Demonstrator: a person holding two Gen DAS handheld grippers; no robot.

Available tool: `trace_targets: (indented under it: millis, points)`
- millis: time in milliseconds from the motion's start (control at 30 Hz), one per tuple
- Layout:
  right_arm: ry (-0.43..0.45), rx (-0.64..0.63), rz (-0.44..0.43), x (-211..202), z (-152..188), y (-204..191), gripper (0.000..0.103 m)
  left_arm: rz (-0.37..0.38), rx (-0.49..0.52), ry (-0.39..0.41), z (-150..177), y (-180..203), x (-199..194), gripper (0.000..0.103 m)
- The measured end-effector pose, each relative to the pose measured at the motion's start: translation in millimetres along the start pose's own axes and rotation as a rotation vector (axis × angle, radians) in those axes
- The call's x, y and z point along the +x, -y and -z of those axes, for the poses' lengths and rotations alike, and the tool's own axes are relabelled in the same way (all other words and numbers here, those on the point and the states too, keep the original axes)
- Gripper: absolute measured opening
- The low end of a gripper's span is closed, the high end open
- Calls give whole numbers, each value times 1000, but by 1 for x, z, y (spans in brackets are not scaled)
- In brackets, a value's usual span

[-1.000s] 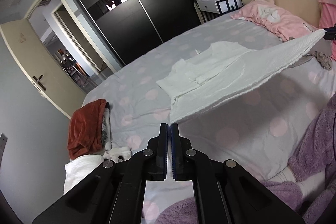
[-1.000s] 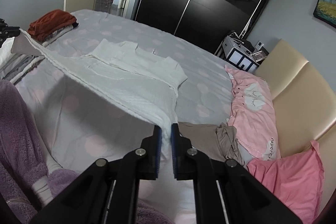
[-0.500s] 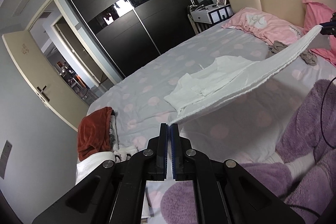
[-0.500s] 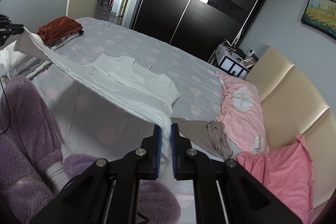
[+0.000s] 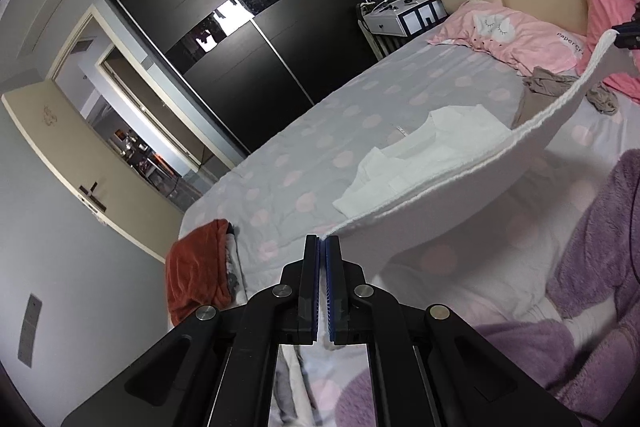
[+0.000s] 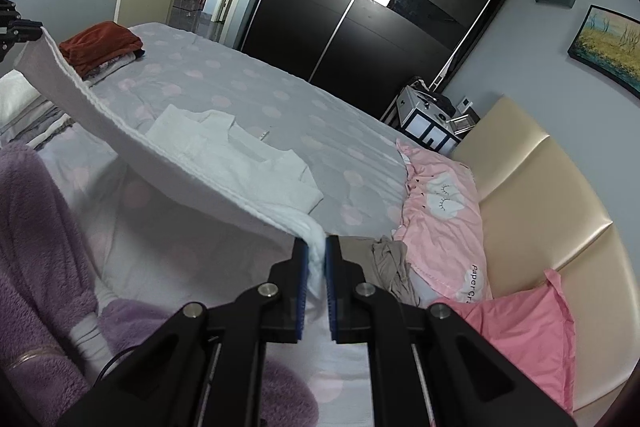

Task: Fold clothes
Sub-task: 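Grasp the folded garment with both tools and lift it off the bed, then lower the white garment onto the bed and open both tools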

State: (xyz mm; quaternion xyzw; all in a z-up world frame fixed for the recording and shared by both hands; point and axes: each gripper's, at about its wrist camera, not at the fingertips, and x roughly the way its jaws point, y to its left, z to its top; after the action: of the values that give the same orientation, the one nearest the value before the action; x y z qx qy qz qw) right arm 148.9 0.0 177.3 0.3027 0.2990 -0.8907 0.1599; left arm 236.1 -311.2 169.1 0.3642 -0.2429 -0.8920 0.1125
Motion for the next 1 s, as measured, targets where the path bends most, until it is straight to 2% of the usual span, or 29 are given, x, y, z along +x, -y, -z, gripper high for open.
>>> trace_targets:
  millis: [167, 300, 567, 767, 1000]
  points:
    - [-19, -25, 22, 43, -25, 14, 8, -31, 64, -21, -29, 1, 42, 3]
    - [-30, -47, 31, 88, -52, 26, 8, -33, 68, -55, -53, -1, 88, 3]
    - [-78, -48, 21, 203, -98, 43, 8, -10, -5, -150, -91, -11, 211, 3]
    - [-135, -50, 5, 311, -121, 39, 8, 12, -38, -221, -108, -9, 318, 3]
    - [-249, -53, -37, 451, -124, 18, 8, 58, -51, -354, -106, 12, 450, 3]
